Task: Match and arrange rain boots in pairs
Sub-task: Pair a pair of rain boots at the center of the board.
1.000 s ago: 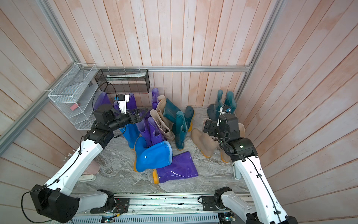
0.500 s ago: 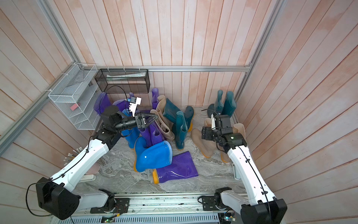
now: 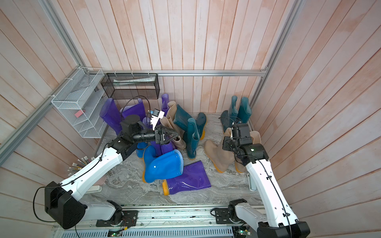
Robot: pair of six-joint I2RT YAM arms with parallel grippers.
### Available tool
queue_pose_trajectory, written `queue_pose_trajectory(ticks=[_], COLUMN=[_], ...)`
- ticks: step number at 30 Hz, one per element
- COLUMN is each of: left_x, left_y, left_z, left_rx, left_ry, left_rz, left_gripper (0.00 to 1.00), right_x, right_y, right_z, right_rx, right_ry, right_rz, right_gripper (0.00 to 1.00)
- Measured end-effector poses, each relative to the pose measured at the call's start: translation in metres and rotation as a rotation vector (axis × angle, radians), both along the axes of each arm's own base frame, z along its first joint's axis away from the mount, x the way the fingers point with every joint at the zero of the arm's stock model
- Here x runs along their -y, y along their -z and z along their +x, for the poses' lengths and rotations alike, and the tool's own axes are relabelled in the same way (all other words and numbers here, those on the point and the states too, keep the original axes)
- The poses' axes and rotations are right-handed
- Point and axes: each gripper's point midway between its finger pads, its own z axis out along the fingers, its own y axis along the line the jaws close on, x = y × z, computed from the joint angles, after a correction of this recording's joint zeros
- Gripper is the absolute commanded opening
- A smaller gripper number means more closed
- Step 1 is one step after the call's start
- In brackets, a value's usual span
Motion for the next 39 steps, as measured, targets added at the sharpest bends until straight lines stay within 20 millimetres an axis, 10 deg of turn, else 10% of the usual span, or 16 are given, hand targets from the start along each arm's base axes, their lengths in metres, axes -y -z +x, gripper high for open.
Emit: queue_pose_trajectory(ticks=[20,29,39], left_x=[-0.001,-0.002,-0.016], left_y=[-0.002,0.000,-0.009], left_z=[0.000,0.000,0.012], left_rx=[0.018,0.022,0.081], left_ry=[-0.002,-0.015,-0.149], left_rz=[0.001,0.016,0.058], left_gripper=[0.93,0.95,0.97], right_x=[0.052,0.046,0.009], right_y=[0.010,0.004,-0.104], right_z=[0.014,0.018,0.028], right_rx=[0.047,0.072,0.302], right_ry=[0.254,0.239,0.087], right_rz=[-0.074,-0.039,0.020], right_gripper=[0.00,0.52,0.54])
